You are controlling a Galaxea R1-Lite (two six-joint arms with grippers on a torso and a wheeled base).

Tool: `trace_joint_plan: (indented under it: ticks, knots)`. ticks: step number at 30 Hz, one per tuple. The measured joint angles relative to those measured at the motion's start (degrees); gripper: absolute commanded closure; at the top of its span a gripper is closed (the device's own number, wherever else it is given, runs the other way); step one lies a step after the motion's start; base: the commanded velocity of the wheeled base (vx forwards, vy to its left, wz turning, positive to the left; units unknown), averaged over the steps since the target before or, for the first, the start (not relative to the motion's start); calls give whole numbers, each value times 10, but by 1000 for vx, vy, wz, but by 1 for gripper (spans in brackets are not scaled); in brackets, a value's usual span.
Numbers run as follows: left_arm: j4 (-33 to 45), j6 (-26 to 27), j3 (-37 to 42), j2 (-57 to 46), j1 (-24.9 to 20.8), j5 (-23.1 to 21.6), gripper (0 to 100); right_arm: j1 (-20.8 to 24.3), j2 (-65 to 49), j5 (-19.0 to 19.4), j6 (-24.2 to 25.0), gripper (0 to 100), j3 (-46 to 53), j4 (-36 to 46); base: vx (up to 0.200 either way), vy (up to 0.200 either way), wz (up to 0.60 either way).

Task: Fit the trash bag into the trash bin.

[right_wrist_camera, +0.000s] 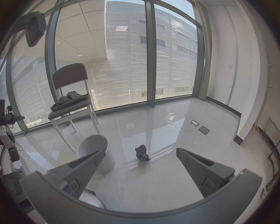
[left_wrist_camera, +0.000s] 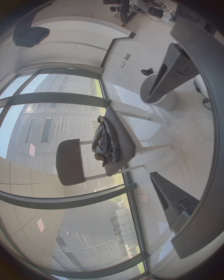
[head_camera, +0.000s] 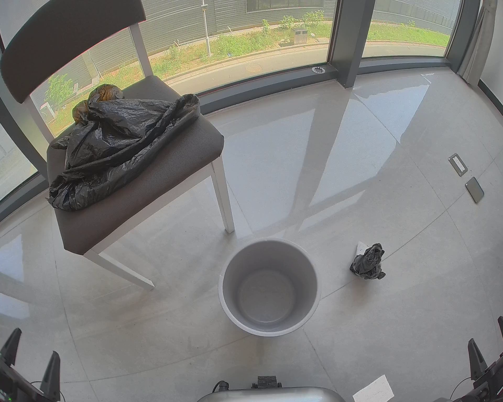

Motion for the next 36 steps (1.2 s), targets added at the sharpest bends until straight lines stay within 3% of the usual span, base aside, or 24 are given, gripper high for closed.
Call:
trace_joint_plan:
  ticks: [8,16,27,36]
  knots:
    - [40,-22,-157,127,27,20,0,0,0,0,0,0,0,0,0,0,0]
    - [85,-106,-320,335,85,24,0,0,0,0,0,0,0,0,0,0,0]
    - [214,-255,-610,645,178,-71,0,0,0,0,0,0,0,0,0,0,0]
    - [287,-305,-720,808,231,-152,0,0,0,0,0,0,0,0,0,0,0]
